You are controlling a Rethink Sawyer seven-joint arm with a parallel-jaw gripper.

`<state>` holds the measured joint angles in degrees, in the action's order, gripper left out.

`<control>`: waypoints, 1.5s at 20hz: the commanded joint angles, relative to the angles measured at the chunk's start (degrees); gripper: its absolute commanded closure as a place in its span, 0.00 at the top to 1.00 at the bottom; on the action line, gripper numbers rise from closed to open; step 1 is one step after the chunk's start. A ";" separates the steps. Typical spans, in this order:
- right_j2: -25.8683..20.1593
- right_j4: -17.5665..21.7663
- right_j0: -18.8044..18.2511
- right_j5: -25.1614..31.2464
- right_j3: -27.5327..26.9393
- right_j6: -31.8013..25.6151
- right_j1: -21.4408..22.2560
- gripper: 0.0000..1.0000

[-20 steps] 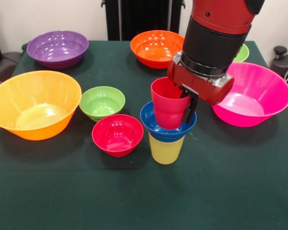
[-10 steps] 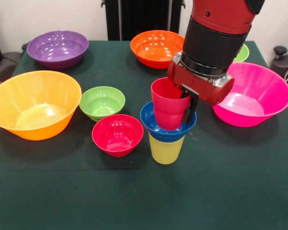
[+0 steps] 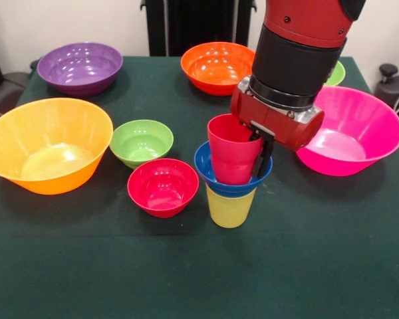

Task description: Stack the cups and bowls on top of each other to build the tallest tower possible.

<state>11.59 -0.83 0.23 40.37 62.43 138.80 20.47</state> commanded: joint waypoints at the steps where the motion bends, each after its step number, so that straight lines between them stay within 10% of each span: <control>1: -2.58 -0.71 1.03 -2.49 5.72 7.72 -1.16 0.00; 30: -2.77 -1.39 0.88 -5.41 7.77 8.02 -0.74 0.00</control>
<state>12.19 -1.08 0.26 38.22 65.19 138.80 20.50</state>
